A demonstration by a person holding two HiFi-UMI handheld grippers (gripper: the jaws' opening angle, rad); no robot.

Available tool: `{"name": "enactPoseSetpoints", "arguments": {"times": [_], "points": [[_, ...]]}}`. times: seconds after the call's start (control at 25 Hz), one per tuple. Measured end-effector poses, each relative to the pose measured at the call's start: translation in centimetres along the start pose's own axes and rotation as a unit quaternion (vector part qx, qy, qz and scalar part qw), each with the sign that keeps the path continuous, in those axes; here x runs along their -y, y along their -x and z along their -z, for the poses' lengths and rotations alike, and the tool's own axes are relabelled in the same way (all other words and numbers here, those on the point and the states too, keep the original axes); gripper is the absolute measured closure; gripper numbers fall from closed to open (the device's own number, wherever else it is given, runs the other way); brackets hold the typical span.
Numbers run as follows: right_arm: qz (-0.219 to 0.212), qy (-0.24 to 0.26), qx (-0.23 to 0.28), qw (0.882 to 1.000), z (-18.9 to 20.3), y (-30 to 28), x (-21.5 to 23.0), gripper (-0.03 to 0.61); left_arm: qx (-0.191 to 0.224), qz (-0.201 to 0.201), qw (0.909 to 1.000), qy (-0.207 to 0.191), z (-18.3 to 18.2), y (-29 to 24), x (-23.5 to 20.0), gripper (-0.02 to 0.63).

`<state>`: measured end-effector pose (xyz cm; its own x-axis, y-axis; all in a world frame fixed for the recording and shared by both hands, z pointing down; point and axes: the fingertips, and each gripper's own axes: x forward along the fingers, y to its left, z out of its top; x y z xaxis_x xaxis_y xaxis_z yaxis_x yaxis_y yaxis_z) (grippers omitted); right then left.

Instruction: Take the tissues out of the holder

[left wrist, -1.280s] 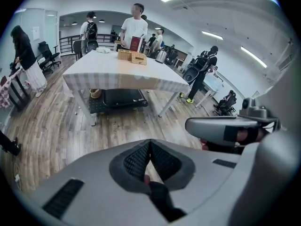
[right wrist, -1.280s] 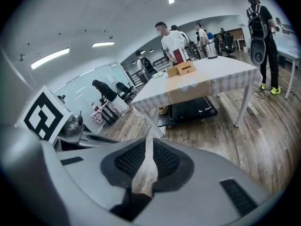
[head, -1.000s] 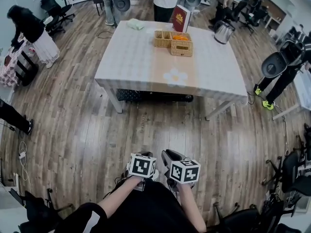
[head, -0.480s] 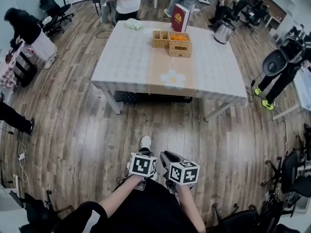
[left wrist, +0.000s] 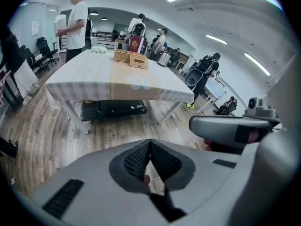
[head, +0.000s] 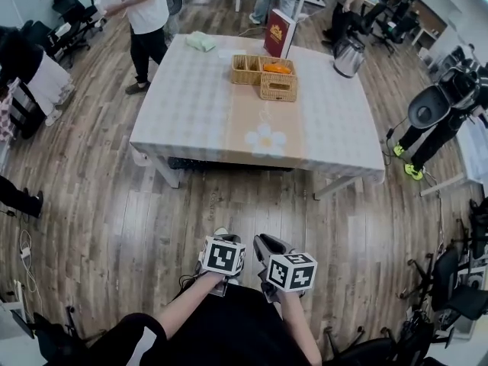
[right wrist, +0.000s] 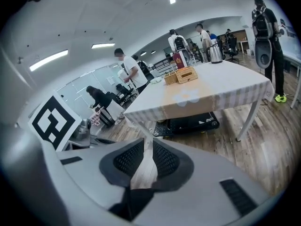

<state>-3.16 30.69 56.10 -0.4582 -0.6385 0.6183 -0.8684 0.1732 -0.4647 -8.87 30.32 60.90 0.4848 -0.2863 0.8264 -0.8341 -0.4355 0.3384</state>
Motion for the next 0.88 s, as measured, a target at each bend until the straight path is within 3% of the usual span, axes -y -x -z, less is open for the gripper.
{"name": "enactPoseSetpoints", "arguments": {"times": [0.36, 0.56, 0.88], "points": [[-0.005, 0.014, -0.005, 1.000, -8.1, -5.5, 0.8, 0.512, 0.000, 0.002, 1.0000, 0.006, -8.3, -1.9, -3.8, 0.607], [-0.005, 0.048, 0.013, 0.999, -13.0, -7.8, 0.1, 0.512, 0.009, 0.008, 0.9999, 0.008, -12.0, -2.6, -6.1, 0.607], [-0.003, 0.032, 0.025, 0.999, -16.6, -11.8, 0.5, 0.512, 0.011, 0.015, 0.9998, -0.004, -17.0, -4.1, -9.1, 0.607]]}}
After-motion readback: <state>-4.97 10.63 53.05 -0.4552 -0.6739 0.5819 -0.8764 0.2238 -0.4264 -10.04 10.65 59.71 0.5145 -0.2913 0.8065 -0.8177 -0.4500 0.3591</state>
